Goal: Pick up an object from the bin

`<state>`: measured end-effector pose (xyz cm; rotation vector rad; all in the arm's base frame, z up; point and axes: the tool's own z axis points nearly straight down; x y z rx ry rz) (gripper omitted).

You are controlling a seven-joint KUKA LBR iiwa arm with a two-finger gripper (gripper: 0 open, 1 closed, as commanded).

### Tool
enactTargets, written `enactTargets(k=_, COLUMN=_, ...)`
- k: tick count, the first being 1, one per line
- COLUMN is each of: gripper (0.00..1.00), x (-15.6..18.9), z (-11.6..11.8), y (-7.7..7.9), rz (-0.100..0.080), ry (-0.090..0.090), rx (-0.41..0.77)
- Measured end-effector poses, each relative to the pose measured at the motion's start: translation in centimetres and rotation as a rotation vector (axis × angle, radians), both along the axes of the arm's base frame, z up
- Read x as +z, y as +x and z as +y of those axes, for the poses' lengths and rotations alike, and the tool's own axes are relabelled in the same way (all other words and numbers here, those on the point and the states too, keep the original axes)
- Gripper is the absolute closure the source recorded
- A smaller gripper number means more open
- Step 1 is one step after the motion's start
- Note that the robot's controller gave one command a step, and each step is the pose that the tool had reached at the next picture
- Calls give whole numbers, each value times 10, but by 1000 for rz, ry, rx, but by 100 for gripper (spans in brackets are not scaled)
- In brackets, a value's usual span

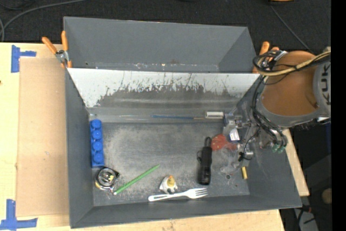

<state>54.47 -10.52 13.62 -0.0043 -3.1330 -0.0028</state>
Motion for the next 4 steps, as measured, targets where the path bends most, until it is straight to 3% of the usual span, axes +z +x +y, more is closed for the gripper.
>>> enactTargets(k=1, gripper=0, x=4, z=0, y=2, rz=-7, ry=-1, rx=4)
enactTargets(k=2, gripper=0, x=-58, z=40, y=-7, rz=-7, ry=2, rx=351)
enactTargets(k=3, gripper=0, x=-40, z=56, y=23, rz=-8, ry=2, rx=615)
enactTargets(k=4, gripper=0, x=-37, z=62, y=5, rz=0, ry=11, rx=775)
